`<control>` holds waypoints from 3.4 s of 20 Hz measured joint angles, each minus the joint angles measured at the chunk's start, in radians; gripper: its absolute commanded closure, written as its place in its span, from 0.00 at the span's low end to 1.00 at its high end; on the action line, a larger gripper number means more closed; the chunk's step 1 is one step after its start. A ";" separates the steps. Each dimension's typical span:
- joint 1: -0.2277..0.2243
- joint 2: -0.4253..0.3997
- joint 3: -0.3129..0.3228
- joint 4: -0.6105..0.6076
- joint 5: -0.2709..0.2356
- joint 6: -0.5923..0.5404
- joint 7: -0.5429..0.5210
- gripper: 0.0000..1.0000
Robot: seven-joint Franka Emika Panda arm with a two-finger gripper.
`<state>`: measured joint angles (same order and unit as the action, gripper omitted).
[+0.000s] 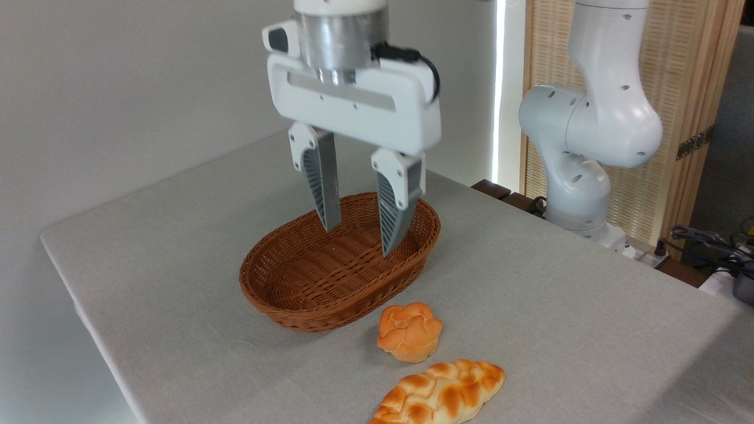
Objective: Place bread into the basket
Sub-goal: 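Move the open gripper over the braided golden bread roll, then lower the gripper onto the braided roll and close on it, then lift the braided roll and carry it over the wicker basket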
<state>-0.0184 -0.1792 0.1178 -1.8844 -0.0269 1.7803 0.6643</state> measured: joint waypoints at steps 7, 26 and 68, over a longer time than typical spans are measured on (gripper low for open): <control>0.001 -0.001 0.177 -0.169 0.011 0.190 0.266 0.00; -0.043 0.113 0.255 -0.317 -0.051 0.502 0.455 0.00; -0.101 0.111 -0.246 -0.061 -0.005 -0.039 -0.127 0.14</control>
<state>-0.1193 -0.0680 -0.1286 -1.9454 -0.0321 1.7410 0.5375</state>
